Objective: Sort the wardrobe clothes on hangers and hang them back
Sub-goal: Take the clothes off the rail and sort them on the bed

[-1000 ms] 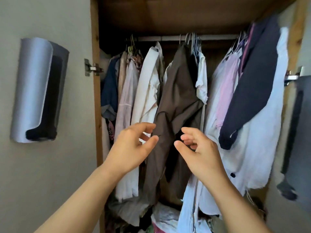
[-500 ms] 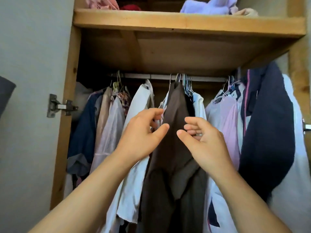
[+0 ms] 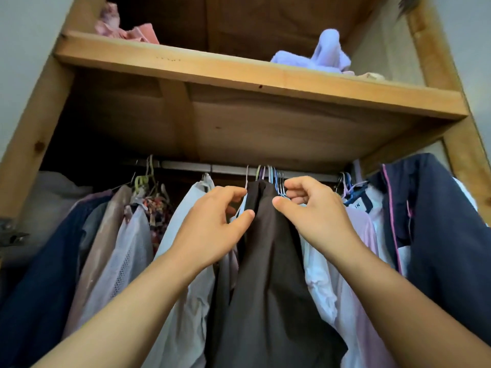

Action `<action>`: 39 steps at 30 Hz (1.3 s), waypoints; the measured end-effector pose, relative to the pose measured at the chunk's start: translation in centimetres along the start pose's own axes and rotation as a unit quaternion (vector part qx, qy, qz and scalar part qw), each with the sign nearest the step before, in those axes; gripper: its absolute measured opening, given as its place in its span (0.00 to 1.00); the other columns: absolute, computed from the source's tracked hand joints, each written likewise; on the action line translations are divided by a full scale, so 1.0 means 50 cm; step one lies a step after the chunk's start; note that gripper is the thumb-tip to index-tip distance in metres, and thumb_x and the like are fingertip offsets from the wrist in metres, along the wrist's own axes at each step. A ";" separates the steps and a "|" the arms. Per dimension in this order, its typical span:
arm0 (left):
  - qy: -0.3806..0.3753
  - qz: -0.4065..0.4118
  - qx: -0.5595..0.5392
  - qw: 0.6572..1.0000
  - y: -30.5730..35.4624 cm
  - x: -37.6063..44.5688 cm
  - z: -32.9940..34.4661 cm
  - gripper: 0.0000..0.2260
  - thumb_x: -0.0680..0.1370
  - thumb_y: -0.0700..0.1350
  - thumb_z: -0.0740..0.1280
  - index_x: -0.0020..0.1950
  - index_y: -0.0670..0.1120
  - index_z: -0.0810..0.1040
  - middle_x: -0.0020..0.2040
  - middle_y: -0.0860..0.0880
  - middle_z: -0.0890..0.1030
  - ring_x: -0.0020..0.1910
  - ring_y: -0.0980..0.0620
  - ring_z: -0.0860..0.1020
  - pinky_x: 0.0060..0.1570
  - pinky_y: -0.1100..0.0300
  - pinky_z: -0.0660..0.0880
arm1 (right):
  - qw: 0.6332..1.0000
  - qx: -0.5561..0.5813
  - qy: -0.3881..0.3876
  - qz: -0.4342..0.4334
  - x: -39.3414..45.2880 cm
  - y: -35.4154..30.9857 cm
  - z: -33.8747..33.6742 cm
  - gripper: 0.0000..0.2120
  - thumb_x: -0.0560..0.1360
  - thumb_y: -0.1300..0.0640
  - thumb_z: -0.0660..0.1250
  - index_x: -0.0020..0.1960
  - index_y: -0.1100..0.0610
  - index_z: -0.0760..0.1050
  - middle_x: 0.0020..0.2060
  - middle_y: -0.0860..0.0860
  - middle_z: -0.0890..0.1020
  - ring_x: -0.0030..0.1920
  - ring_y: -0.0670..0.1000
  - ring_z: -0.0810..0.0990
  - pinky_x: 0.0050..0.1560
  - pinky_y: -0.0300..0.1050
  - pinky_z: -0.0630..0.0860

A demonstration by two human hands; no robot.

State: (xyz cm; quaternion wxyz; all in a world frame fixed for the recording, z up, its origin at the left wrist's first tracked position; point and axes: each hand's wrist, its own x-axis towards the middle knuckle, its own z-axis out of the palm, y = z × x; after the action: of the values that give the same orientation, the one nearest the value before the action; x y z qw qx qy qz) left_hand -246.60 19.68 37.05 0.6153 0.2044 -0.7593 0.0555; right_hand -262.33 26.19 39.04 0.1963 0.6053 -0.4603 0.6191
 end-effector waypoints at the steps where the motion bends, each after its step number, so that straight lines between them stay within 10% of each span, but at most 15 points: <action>1: 0.004 0.005 0.006 1.000 -0.007 0.010 0.004 0.15 0.75 0.49 0.68 0.61 0.53 0.76 0.52 0.61 0.75 0.49 0.62 0.76 0.45 0.73 0.68 | 1.000 -0.004 -0.003 0.002 0.015 0.006 0.006 0.15 0.71 0.53 0.72 0.56 0.54 0.77 0.46 0.46 0.79 0.49 0.47 0.77 0.53 0.39 0.72; 8: 0.017 0.017 0.051 0.998 -0.037 0.074 0.037 0.18 0.74 0.51 0.68 0.64 0.51 0.75 0.56 0.56 0.77 0.50 0.59 0.76 0.53 0.60 0.73 | 0.992 0.059 -0.062 0.089 0.108 0.039 0.054 0.17 0.71 0.51 0.72 0.57 0.55 0.77 0.48 0.48 0.80 0.50 0.47 0.78 0.50 0.40 0.72; 14: 0.018 0.029 0.060 0.998 -0.057 0.105 0.062 0.18 0.74 0.50 0.68 0.64 0.51 0.74 0.53 0.55 0.76 0.49 0.57 0.76 0.54 0.54 0.74 | 0.982 0.065 -0.105 0.142 0.147 0.057 0.090 0.12 0.64 0.50 0.74 0.37 0.57 0.75 0.35 0.56 0.78 0.38 0.54 0.76 0.39 0.46 0.70; 18: 0.014 0.033 0.064 0.997 -0.070 0.114 0.071 0.19 0.74 0.50 0.68 0.65 0.51 0.74 0.54 0.55 0.76 0.51 0.57 0.75 0.55 0.54 0.74 | 0.989 -0.048 -0.095 0.105 0.150 0.060 0.091 0.10 0.68 0.56 0.72 0.47 0.61 0.78 0.43 0.55 0.79 0.45 0.55 0.79 0.45 0.46 0.76; 23: 0.007 0.037 0.069 0.997 -0.083 0.114 0.075 0.20 0.75 0.50 0.67 0.66 0.52 0.73 0.57 0.55 0.75 0.53 0.58 0.74 0.56 0.55 0.73 | 0.957 -0.249 -0.109 0.105 0.170 0.069 0.080 0.13 0.72 0.58 0.64 0.32 0.56 0.63 0.35 0.53 0.69 0.39 0.56 0.68 0.37 0.42 0.66; 39: 0.010 0.059 0.042 0.997 -0.105 0.117 0.129 0.16 0.76 0.50 0.65 0.64 0.55 0.73 0.54 0.59 0.74 0.52 0.58 0.75 0.55 0.56 0.74 | 0.972 -0.230 0.027 0.035 0.169 0.159 0.033 0.16 0.75 0.56 0.65 0.32 0.62 0.73 0.37 0.60 0.81 0.43 0.62 0.77 0.43 0.47 0.74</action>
State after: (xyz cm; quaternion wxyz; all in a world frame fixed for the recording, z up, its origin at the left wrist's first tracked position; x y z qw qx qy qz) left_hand -251.41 11.31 40.26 0.6095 0.1845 -0.7607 0.1259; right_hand -269.37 18.24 43.99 0.3213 0.5105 -0.6055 0.5191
